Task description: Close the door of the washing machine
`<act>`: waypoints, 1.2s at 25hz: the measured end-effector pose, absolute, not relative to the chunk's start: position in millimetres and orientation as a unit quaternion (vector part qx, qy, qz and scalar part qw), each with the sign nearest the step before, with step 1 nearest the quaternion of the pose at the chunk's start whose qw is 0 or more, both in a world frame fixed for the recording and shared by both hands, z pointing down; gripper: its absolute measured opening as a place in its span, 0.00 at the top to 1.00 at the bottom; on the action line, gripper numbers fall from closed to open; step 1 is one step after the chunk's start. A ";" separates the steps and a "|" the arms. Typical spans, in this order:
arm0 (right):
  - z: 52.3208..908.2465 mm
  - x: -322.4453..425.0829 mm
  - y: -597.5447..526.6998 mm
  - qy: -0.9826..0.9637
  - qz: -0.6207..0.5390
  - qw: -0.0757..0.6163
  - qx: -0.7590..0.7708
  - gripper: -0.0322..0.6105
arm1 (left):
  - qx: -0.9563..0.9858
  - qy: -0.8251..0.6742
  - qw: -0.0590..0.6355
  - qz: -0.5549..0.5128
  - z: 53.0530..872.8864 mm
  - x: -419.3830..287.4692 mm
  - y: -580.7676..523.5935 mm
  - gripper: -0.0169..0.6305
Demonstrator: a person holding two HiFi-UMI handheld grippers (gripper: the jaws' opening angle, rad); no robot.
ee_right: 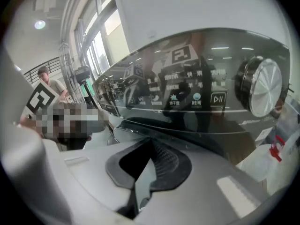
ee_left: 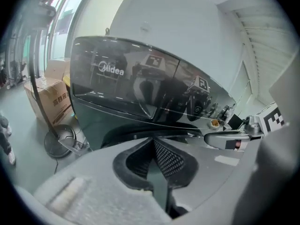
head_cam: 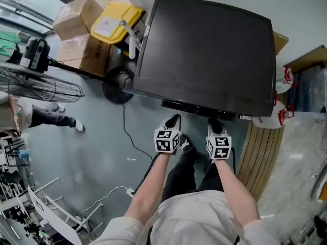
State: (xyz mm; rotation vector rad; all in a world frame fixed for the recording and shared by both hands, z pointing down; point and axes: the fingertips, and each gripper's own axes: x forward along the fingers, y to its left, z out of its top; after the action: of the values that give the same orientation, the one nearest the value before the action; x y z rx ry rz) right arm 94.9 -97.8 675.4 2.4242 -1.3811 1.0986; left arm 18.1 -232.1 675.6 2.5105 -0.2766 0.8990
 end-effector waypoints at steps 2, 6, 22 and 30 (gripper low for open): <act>662.4 89.7 -91.1 -0.475 0.360 0.075 0.800 0.95 | 0.913 -0.114 0.230 0.316 658.7 10.2 -221.0 0.96; 636.3 75.9 -76.1 -0.507 0.348 0.079 0.784 0.95 | 0.915 -0.134 0.231 0.303 629.4 -5.1 -193.2 0.96; 575.1 12.2 4.5 -0.576 0.339 0.102 0.737 0.95 | 0.909 -0.198 0.231 0.285 548.9 -65.1 -88.7 0.96; 560.9 9.9 52.7 -0.586 0.332 0.102 0.732 0.95 | 0.910 -0.204 0.235 0.275 538.5 -80.0 -39.2 0.96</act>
State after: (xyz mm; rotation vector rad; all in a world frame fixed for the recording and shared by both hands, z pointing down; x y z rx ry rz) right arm 9.9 52.7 560.9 2.1600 -1.7305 0.9812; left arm -80.0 -39.2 538.5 2.4960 -0.5585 0.7532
